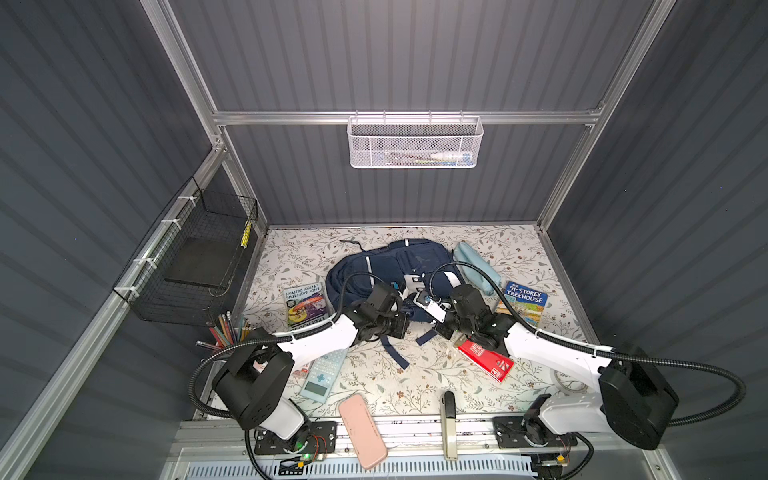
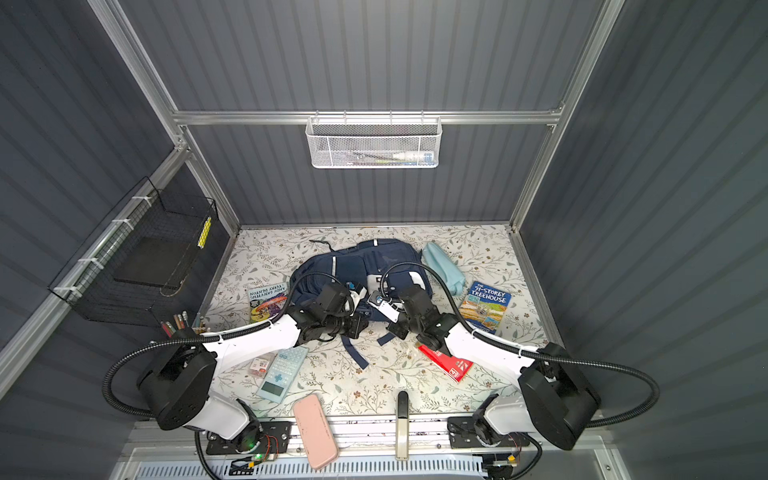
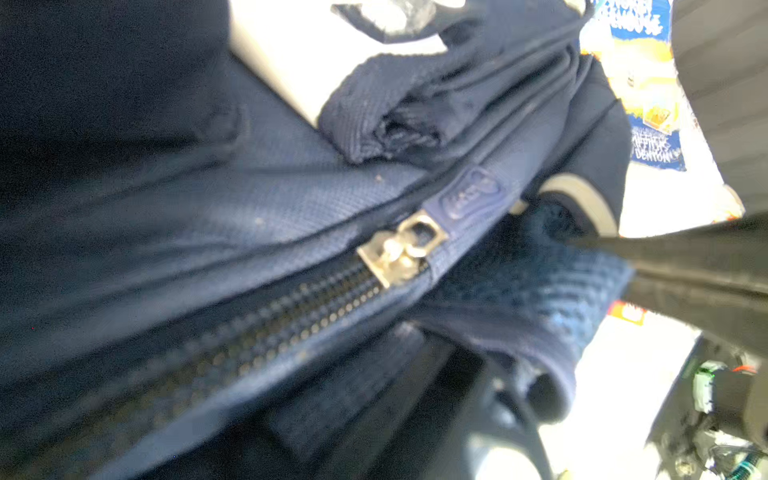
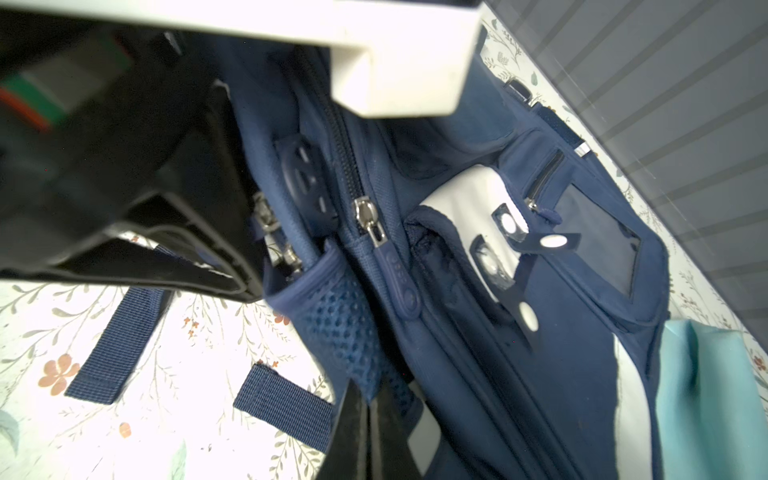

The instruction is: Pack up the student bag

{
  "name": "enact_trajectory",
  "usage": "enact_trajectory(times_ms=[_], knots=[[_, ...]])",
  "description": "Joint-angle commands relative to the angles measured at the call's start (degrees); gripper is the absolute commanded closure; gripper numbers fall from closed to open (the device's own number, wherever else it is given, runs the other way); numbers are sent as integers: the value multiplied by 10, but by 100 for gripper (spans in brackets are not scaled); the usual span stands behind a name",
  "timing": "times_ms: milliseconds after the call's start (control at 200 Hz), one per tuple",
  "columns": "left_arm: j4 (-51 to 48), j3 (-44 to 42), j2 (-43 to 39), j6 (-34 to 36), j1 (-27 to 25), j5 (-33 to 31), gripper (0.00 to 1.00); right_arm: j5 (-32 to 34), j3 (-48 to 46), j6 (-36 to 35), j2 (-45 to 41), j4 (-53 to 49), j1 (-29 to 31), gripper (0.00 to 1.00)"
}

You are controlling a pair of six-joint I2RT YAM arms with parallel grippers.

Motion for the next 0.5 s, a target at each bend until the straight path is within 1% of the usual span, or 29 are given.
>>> enact_trajectory(times_ms=[0, 45, 55, 80, 90, 290, 320, 340, 345, 390, 495], knots=[[-17, 12, 3, 15, 7, 12, 81, 11, 2, 9, 5, -5, -4, 100], [-13, 10, 5, 13, 8, 11, 82, 8, 5, 10, 8, -9, -2, 100], [-12, 9, 5, 13, 8, 12, 85, 8, 5, 10, 10, -9, -1, 100], [-9, 8, 5, 13, 8, 13, 97, 9, 5, 10, 10, -11, 0, 100], [-8, 7, 5, 12, 8, 14, 100, 8, 5, 10, 11, -11, 0, 100], [-20, 13, 13, 17, 9, 11, 100, 9, 3, 15, 11, -3, 0, 100], [-23, 13, 14, 20, 9, 7, 88, 8, 2, 16, 10, -1, 0, 100], [-25, 13, 15, 21, 9, 6, 86, 9, 3, 15, 10, -1, 0, 100], [-25, 13, 15, 20, 9, 5, 87, 9, 3, 14, 10, -1, -1, 100], [-27, 12, 18, 22, 9, 5, 100, 13, 5, 11, 11, -4, -2, 100], [-43, 4, 13, 19, 13, -20, 100, 29, 13, 10, 15, -18, -6, 100]])
